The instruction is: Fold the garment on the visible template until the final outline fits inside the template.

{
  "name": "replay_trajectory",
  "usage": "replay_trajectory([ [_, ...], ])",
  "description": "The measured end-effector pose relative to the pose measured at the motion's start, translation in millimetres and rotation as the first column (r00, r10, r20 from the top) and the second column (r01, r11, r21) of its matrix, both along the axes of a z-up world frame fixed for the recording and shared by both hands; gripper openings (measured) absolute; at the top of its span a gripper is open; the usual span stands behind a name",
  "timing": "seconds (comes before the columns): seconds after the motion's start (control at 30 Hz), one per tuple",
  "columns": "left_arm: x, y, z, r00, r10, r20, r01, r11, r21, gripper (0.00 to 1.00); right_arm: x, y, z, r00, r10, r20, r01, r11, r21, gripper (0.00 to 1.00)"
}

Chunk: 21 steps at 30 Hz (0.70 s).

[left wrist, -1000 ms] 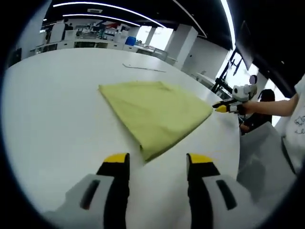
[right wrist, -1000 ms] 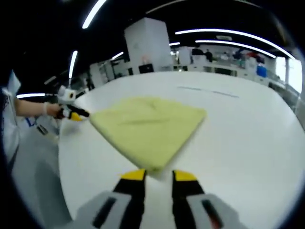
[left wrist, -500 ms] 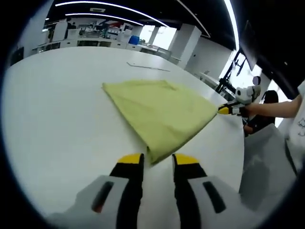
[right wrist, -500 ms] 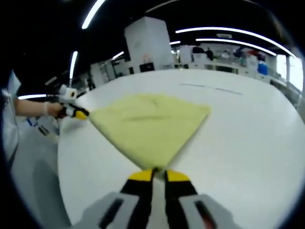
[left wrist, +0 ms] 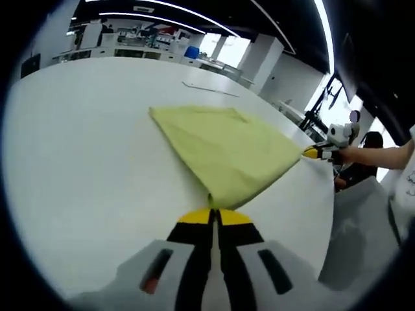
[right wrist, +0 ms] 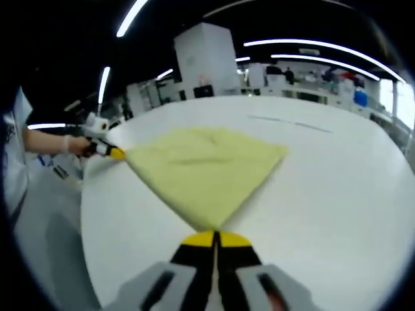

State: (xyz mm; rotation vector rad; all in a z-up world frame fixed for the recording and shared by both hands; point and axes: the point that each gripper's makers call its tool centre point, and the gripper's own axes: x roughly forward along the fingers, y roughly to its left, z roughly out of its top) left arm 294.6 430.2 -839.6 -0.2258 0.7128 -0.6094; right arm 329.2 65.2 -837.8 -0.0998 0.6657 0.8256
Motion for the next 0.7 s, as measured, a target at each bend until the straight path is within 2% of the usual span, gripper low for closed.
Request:
replay_trajectory([
  [0.17,-3.7,1,-0.9,1.000,-0.006,-0.006,0.006,1.000,0.004,0.00,-4,-1,-0.8,1.000,0.006,-0.007,-0.006,1.000,-0.003,0.00],
  [0.23,-6.1,1,-1.2,1.000,-0.006,-0.009,0.006,1.000,-0.001,0.00,-9,-4,-2.9,1.000,0.016,-0.008,-0.016,1.000,-0.025,0.00],
  [0.33,-10.0,-1,-0.2,1.000,-0.006,-0.016,0.006,1.000,-0.007,0.00,-14,-8,-1.5,1.000,0.008,-0.020,-0.008,1.000,-0.006,0.00],
  [0.43,-12.9,-5,2.1,1.000,-0.022,-0.001,0.022,1.000,0.009,0.00,-18,-6,-1.7,0.999,0.019,-0.026,-0.019,1.000,-0.001,0.00],
  [0.53,-11.0,-1,-1.2,1.000,-0.009,-0.014,0.010,1.000,0.005,0.00,-13,-4,0.4,1.000,0.007,-0.024,-0.006,1.000,0.015,0.00],
  [0.57,-10.7,-1,-1.2,1.000,-0.008,-0.016,0.008,1.000,0.003,0.00,-9,0,3.2,0.999,-0.013,-0.035,0.014,0.999,0.040,0.00],
  [0.6,-10.8,-2,-1.3,1.000,-0.009,-0.016,0.009,1.000,0.005,0.00,-6,0,3.5,0.998,-0.039,-0.053,0.041,0.998,0.047,0.11],
  [0.63,-10.7,-1,-1.8,1.000,-0.012,-0.017,0.012,1.000,0.008,0.00,-2,1,3.6,0.998,-0.054,-0.042,0.056,0.997,0.044,0.19],
  [0.67,-10.8,-1,-2.0,1.000,-0.012,-0.019,0.012,1.000,0.007,0.00,4,2,5.0,0.999,-0.038,0.004,0.037,0.999,0.023,0.21],
  [0.7,-10.7,-1,-1.7,1.000,-0.012,-0.019,0.012,1.000,0.008,0.00,4,4,3.8,1.000,-0.024,-0.003,0.024,1.000,0.016,0.14],
])
